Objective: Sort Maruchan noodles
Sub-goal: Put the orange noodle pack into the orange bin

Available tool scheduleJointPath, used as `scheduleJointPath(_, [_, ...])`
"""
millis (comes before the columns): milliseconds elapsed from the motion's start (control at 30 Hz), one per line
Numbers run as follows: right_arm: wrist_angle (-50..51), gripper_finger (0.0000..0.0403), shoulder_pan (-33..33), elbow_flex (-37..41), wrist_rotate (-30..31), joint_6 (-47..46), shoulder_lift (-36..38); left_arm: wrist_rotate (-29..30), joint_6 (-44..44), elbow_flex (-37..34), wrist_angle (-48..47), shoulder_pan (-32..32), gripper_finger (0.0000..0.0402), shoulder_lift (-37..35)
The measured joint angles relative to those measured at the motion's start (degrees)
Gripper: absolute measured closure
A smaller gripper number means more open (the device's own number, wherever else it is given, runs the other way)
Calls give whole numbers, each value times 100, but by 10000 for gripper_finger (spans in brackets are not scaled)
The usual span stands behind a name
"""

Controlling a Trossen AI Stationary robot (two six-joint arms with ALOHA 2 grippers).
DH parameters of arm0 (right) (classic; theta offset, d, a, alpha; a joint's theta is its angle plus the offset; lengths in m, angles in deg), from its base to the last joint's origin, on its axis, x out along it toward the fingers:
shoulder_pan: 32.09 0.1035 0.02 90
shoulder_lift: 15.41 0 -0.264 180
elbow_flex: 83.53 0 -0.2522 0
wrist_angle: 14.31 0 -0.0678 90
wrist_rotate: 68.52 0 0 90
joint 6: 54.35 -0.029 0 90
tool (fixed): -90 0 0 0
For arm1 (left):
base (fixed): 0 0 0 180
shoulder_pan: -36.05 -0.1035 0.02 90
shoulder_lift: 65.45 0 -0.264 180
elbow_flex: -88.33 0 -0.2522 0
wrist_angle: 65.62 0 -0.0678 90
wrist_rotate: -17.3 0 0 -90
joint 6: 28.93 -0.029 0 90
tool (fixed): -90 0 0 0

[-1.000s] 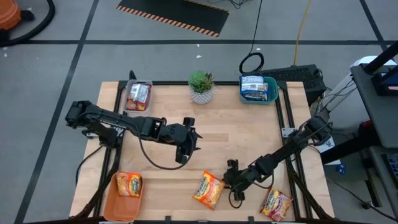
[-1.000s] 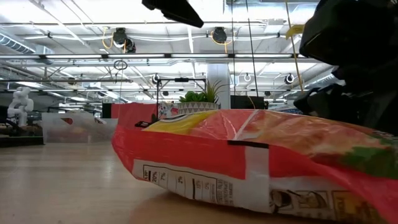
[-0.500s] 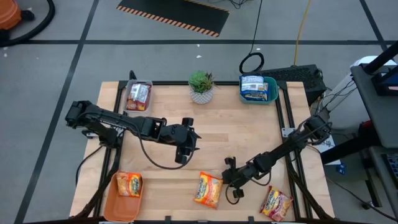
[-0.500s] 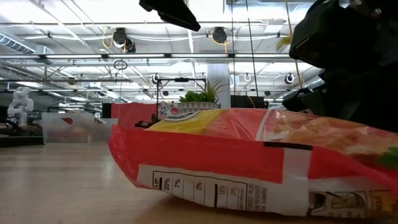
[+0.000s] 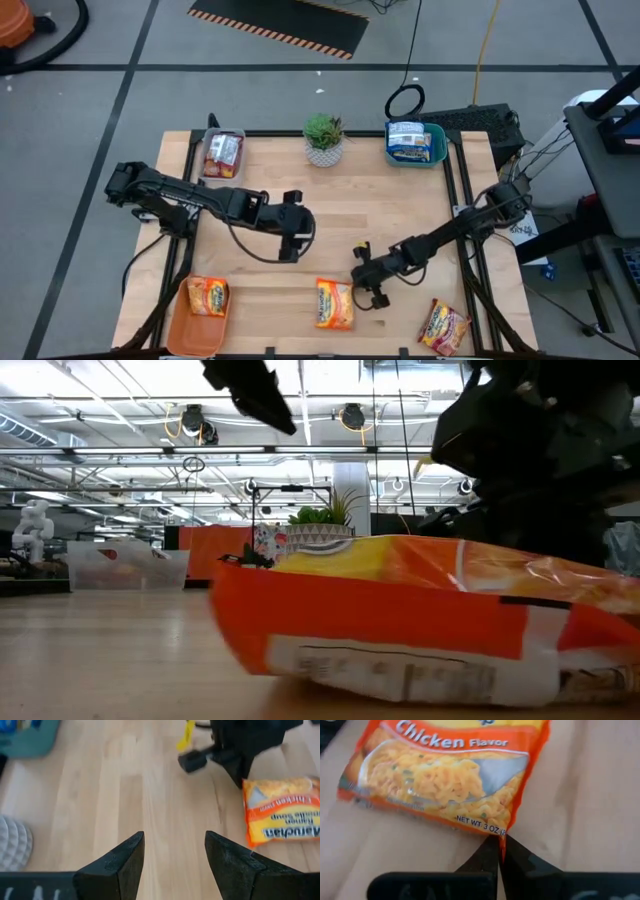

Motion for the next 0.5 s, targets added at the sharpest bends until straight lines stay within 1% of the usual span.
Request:
scheduleJointPath(167, [26,402,-178,9,64,85,100,14,246,-2,-431,51,188,0])
scheduleJointPath(233, [11,402,-257,9,141,85,168,81,353,-2,-423,82,188,0])
scheduleJointPath(300, [4,402,-350,9,363,129,267,153,561,-2,-394,109,188,0])
scheduleJointPath(500, [-28,403,-596,7,691,737,730,313,1231,-146,-216,271,188,0])
